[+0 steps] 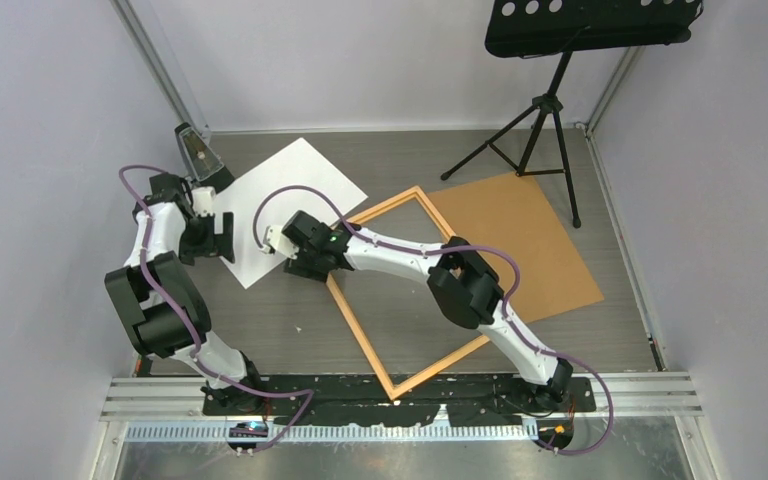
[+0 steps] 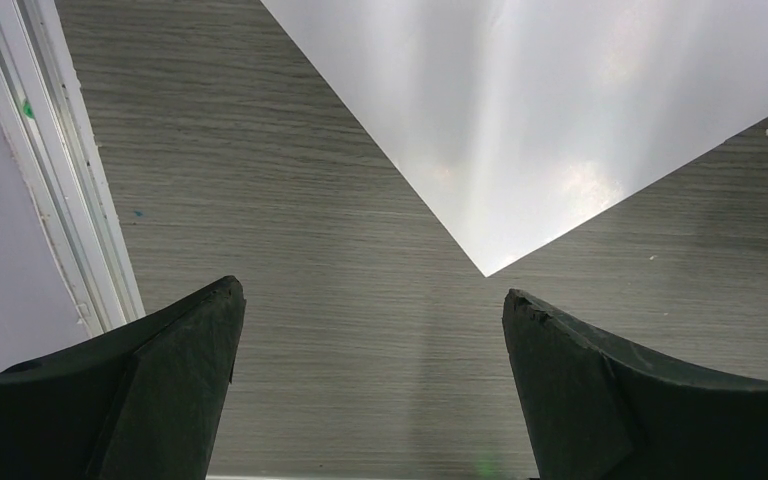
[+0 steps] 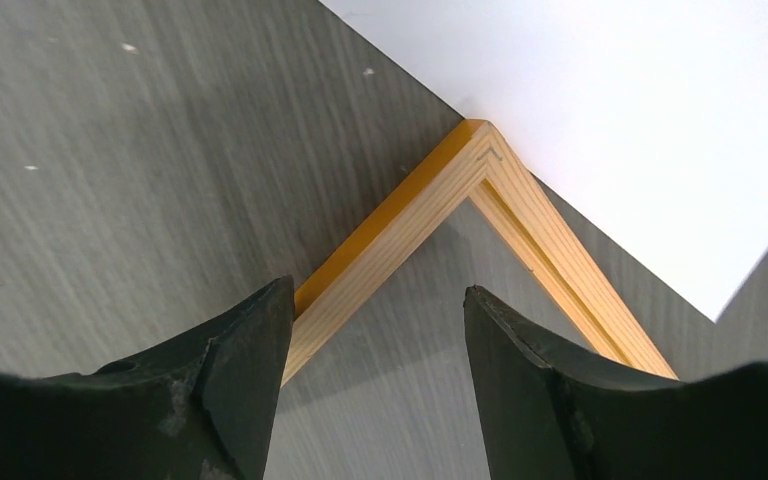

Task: Put the photo into the frame
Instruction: Adjust the photo frame at the center of the board.

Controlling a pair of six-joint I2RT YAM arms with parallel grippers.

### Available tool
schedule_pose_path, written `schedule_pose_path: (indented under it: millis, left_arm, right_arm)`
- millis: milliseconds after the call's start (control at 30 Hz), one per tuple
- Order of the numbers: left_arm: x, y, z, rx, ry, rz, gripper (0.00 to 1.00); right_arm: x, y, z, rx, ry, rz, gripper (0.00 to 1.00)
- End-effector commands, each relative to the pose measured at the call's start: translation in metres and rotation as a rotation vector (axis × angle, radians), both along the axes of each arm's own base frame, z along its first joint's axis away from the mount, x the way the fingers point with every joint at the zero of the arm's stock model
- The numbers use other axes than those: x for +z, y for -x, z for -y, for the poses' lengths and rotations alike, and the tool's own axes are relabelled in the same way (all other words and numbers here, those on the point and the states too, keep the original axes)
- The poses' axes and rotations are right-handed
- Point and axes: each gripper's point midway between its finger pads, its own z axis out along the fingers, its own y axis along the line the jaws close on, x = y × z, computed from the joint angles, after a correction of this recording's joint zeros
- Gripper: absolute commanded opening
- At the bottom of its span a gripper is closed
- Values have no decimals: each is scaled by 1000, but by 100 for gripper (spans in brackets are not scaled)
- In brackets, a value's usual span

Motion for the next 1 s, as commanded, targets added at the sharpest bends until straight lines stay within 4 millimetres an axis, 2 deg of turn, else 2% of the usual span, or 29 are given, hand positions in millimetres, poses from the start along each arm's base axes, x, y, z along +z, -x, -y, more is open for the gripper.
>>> schedule_pose_path:
  millis: [0, 133, 367, 667, 767, 967]
  left_arm:
    - [10, -4, -2, -9, -9, 53, 99]
    - [9, -4, -3, -10, -14, 53, 99]
    - [6, -5, -3, -13, -3, 40, 99]
    - [1, -14, -5, -22, 5, 16, 99]
    - [4, -22, -2, -46, -2, 14, 99]
    - [8, -38, 9, -131, -61, 18, 99]
  right_arm:
    - [6, -28, 16, -73, 63, 142, 67]
    - [12, -39, 28, -117, 67, 172, 67]
    - [21, -62, 60, -203, 54, 136, 66]
    - [32, -68, 92, -282, 17, 74, 65]
    - [42, -67, 88, -276, -36, 42, 65]
    - [67, -60, 54, -198, -204, -29, 65]
